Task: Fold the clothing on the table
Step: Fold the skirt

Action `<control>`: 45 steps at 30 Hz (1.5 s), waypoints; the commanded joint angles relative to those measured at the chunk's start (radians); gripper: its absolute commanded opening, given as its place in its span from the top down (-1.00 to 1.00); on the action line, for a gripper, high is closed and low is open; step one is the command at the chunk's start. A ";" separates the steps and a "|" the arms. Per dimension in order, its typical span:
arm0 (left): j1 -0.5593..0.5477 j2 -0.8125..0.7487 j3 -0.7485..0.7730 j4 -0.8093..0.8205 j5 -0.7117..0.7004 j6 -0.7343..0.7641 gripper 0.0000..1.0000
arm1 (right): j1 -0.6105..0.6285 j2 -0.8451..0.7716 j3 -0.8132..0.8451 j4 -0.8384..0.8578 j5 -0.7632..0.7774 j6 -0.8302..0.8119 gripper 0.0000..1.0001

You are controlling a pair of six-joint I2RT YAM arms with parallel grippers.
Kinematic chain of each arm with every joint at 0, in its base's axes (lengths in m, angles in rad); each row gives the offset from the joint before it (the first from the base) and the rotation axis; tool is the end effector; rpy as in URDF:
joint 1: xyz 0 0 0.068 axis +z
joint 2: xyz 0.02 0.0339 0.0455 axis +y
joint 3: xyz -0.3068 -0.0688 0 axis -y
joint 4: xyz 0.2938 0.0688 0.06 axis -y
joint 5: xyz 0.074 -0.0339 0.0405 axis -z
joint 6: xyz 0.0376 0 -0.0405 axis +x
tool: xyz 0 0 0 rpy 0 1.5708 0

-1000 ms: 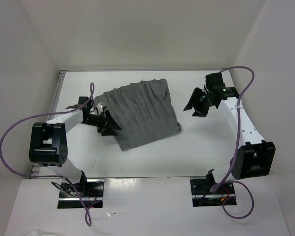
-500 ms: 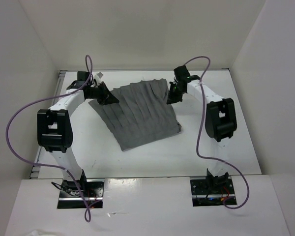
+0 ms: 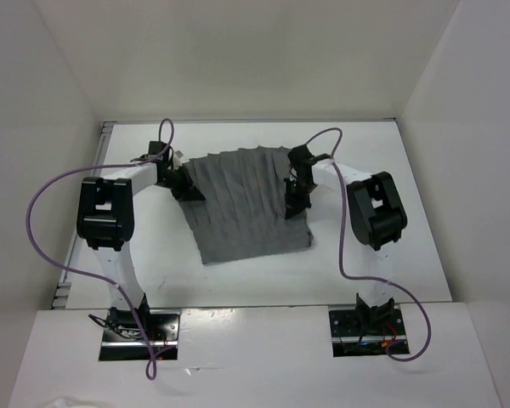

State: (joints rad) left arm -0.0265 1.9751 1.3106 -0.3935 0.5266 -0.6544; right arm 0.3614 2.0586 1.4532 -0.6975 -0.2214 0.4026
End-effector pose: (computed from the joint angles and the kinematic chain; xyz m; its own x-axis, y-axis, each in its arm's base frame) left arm 0.4606 -0.0311 0.1688 -0.8551 -0.5037 -0.1227 -0.3165 0.6946 -0.6461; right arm 0.4356 0.1735 0.1599 -0.9864 0.0358 -0.1606 -0.0140 0.9543 0.2985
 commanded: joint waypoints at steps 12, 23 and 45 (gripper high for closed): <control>-0.004 0.068 0.174 -0.027 -0.017 0.042 1.00 | -0.140 -0.292 0.228 -0.099 0.186 0.077 -0.23; -0.126 -0.048 0.142 -0.091 0.113 0.077 1.00 | -0.229 0.070 0.447 -0.050 0.281 0.071 -0.16; -0.489 0.128 0.173 -0.337 -0.163 0.335 1.00 | -0.249 0.107 0.475 -0.062 0.306 0.073 0.99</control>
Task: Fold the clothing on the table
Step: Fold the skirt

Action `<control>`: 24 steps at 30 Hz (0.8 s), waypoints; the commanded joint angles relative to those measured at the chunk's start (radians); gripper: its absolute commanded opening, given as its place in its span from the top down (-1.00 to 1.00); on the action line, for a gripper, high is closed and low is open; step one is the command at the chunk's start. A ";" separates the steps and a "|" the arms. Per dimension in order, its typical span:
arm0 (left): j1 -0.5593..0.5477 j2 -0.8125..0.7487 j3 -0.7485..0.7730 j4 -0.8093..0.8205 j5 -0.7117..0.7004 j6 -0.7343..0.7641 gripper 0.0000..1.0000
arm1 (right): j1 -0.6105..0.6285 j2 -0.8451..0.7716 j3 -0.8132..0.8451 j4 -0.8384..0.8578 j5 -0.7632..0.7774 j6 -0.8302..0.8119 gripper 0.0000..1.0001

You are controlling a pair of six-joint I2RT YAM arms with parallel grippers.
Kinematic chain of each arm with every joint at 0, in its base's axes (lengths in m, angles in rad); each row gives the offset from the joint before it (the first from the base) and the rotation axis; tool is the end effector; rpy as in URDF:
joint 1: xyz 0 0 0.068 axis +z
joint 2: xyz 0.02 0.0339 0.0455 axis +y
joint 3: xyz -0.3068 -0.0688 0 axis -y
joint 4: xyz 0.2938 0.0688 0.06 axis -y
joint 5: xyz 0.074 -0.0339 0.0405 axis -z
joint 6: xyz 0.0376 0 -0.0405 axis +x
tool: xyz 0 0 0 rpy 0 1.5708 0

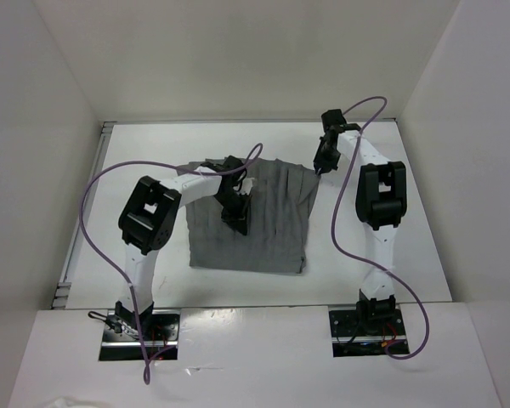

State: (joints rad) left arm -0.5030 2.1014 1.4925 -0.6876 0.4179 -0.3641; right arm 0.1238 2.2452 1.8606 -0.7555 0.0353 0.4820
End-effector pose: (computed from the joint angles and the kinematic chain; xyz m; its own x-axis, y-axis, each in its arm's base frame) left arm 0.4131 -0.2447 0.1550 -0.9793 0.1673 -0.1140 0.2014 0.8640 -0.4615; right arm 0.5489 0.0670 0.1971 -0.8494 0.3611 -0.3848 0.3216 0.9324 0.1651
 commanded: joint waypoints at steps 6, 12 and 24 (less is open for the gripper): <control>-0.022 0.002 -0.028 -0.052 -0.065 0.045 1.00 | -0.012 -0.120 0.022 -0.038 -0.024 -0.019 0.10; -0.022 0.002 -0.028 -0.052 -0.074 0.045 1.00 | 0.007 -0.121 -0.098 0.008 -0.110 0.009 0.08; -0.022 0.002 -0.028 -0.052 -0.074 0.054 1.00 | 0.036 -0.062 -0.059 0.019 0.009 0.030 1.00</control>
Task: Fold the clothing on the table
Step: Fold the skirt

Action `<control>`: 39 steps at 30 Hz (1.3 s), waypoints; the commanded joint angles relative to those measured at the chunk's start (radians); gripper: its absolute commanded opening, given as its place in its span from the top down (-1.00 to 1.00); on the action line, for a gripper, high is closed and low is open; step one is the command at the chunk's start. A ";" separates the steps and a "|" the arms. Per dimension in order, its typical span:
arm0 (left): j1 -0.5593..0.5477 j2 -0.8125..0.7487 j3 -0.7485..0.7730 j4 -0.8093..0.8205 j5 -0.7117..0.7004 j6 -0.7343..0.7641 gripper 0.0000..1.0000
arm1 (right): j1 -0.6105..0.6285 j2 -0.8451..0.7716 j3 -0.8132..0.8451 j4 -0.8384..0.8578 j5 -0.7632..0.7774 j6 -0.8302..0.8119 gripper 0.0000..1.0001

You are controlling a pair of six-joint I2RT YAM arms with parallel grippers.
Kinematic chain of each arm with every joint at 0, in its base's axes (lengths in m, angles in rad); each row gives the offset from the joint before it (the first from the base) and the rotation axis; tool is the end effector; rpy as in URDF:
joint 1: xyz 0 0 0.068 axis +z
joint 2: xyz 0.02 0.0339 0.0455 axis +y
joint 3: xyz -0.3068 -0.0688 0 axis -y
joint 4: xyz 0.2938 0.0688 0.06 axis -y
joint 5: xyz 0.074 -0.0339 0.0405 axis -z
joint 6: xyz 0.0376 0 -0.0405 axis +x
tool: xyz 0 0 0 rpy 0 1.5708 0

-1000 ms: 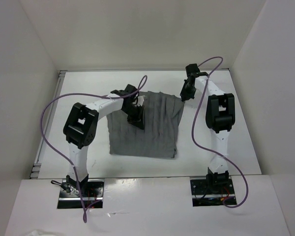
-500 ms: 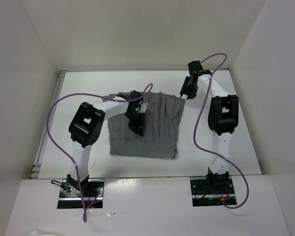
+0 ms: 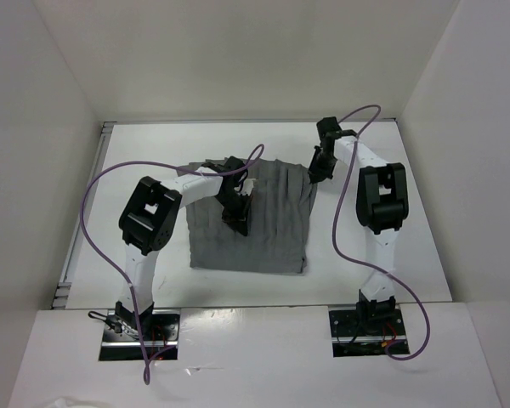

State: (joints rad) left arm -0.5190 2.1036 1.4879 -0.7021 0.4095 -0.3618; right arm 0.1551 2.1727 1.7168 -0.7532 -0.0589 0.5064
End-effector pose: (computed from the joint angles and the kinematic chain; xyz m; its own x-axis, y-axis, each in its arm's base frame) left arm 0.4072 -0.2498 0.1520 -0.9779 0.1847 -0.0977 0.2089 0.8687 -0.4491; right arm 0.5168 0.0830 0.1866 -0.8929 0.3505 -0.2827 0.2953 0.9298 0.2198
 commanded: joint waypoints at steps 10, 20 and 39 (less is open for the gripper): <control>-0.006 -0.030 -0.080 -0.046 -0.097 0.061 1.00 | -0.069 0.021 0.352 -0.107 0.335 -0.037 0.18; 0.051 -0.140 -0.028 -0.046 -0.143 0.023 0.60 | 0.014 -0.211 0.005 -0.048 0.115 -0.080 -0.28; 0.169 -0.689 -0.411 -0.218 -0.319 -0.229 -0.12 | 0.172 -0.422 -0.500 -0.098 -0.355 -0.069 -0.26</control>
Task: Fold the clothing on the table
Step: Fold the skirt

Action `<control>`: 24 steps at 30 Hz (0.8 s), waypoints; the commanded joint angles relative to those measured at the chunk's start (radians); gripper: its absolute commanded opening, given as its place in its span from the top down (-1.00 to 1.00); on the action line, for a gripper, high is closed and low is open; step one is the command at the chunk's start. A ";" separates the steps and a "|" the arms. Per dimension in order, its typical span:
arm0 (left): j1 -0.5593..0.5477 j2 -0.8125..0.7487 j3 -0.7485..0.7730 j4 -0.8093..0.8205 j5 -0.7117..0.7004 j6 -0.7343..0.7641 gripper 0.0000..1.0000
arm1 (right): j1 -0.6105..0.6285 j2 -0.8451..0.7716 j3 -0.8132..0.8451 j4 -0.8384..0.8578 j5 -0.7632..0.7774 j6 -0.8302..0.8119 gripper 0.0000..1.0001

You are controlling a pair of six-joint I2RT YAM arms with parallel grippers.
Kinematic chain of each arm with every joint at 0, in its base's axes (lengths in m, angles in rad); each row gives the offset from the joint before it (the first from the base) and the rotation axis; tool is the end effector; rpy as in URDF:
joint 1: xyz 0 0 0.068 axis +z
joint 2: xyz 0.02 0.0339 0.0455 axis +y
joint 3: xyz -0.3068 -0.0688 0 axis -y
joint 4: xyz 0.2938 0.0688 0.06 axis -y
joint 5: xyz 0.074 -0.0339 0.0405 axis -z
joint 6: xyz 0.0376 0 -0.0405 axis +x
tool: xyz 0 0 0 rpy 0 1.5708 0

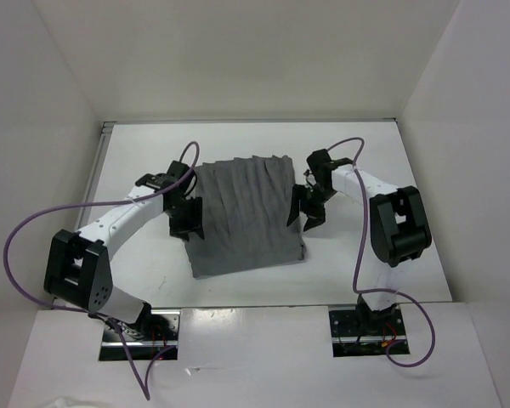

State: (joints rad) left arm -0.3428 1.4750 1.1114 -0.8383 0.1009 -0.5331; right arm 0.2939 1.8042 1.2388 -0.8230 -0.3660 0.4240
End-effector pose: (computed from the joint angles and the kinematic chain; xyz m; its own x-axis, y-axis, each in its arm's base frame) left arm 0.3065 -0.1134 0.2666 -0.9439 -0.2000 -0.2628 -0.1290 0.9558 -0.2642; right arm 0.3703 0.1261 0.1979 -0.9947 0.1003 -0.0205 0.0841 0.9147 0.3954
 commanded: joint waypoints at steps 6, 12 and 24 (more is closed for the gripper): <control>-0.044 -0.117 -0.143 -0.142 0.046 -0.079 -0.07 | 0.073 -0.054 -0.068 -0.080 -0.005 0.022 -0.26; -0.053 -0.098 -0.194 -0.096 0.059 -0.070 -0.07 | 0.082 -0.054 -0.068 -0.110 0.041 0.051 -0.26; -0.062 0.054 -0.194 -0.039 0.003 -0.186 0.14 | 0.082 -0.103 -0.047 -0.152 0.068 0.101 -0.26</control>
State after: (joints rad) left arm -0.4011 1.5143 0.9199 -0.8898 0.1226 -0.6708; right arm 0.3691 1.7481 1.1706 -0.9203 -0.3168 0.5041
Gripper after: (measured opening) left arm 0.433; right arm 0.631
